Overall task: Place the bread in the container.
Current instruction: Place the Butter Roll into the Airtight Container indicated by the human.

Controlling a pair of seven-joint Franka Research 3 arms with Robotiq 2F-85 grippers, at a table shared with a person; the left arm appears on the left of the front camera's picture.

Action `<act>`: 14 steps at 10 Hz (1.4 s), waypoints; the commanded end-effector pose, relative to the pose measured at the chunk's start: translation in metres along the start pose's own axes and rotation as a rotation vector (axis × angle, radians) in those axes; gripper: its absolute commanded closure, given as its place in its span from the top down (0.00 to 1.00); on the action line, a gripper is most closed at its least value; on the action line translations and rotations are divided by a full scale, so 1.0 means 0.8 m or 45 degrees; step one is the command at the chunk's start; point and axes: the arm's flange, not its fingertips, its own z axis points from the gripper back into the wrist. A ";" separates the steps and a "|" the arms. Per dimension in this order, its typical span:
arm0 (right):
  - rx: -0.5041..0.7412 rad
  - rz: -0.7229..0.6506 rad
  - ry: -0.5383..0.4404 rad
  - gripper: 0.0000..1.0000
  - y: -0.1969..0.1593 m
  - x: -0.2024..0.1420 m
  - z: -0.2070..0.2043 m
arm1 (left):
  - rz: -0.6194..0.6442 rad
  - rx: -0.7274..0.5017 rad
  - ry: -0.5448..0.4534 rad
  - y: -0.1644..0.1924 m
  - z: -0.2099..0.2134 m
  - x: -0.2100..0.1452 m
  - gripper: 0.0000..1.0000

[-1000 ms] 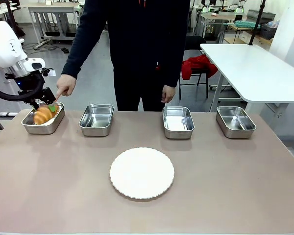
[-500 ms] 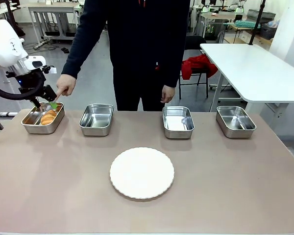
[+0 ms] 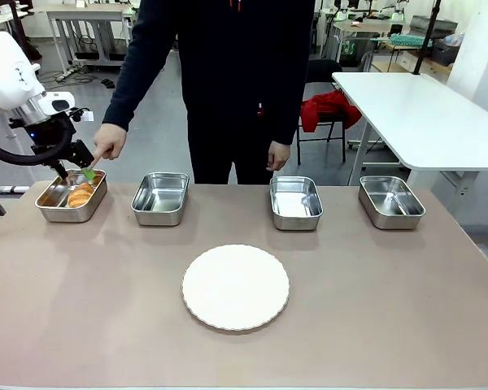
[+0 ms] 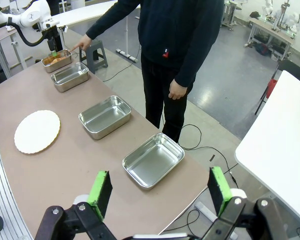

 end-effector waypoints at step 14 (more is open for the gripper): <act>0.002 0.006 -0.012 1.00 0.001 0.002 0.002 | 0.031 0.209 -0.324 -0.158 0.122 -0.286 1.00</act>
